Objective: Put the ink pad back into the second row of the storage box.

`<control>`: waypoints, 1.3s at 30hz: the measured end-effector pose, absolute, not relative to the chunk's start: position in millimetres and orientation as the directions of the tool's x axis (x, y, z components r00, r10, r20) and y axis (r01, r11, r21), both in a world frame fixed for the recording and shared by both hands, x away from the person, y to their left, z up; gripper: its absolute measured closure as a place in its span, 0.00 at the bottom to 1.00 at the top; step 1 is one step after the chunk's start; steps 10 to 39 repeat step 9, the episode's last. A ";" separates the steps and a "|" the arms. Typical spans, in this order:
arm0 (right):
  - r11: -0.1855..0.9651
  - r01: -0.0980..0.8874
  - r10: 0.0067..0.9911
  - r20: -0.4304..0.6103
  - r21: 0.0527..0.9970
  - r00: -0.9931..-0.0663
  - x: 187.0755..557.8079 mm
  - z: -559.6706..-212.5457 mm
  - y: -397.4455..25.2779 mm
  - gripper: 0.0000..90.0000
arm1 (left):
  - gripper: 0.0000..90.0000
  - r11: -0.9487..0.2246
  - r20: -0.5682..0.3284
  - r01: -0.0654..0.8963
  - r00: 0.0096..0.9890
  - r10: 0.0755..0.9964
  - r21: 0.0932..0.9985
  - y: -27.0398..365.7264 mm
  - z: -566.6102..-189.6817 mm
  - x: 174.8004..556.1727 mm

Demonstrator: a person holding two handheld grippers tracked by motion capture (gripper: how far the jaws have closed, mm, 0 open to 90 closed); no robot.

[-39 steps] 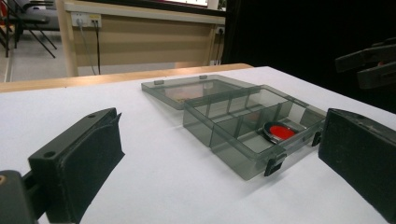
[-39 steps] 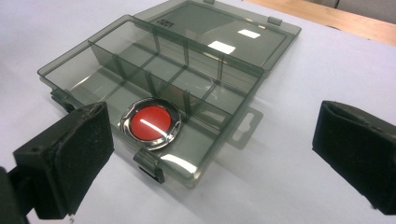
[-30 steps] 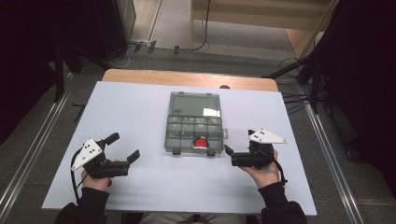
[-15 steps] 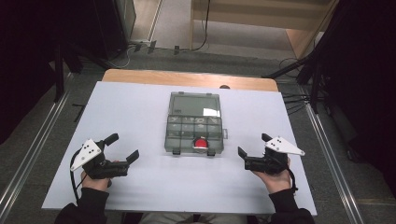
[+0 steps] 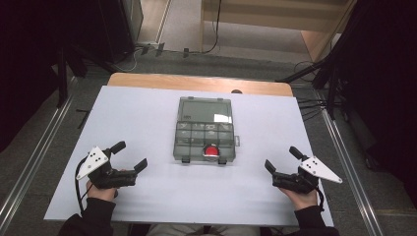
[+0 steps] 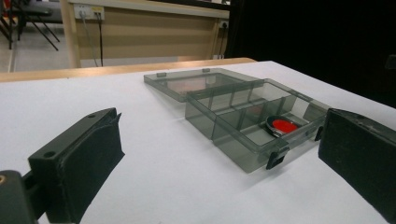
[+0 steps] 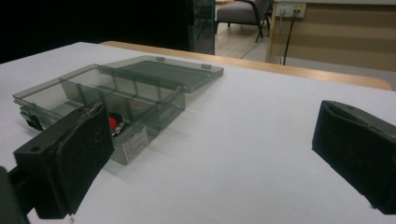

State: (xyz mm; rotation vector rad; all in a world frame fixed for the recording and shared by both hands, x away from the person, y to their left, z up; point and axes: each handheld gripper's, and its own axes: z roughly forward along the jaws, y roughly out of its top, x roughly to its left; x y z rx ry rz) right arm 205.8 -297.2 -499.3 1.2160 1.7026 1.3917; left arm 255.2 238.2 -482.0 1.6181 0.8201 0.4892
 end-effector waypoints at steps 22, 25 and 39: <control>0.034 0.278 0.924 0.076 0.960 -0.374 203.6 -505.9 -298.4 0.00 | 0.00 -0.052 -0.124 0.239 0.662 0.740 0.970 238.8 -481.9 255.9; 0.034 0.278 0.924 0.076 0.960 -0.374 203.6 -505.9 -298.4 0.00 | 0.00 -0.052 -0.124 0.239 0.662 0.740 0.970 238.8 -481.9 255.9; 0.034 0.278 0.924 0.076 0.960 -0.374 203.6 -505.9 -298.4 0.00 | 0.00 -0.052 -0.124 0.239 0.662 0.740 0.970 238.8 -481.9 255.9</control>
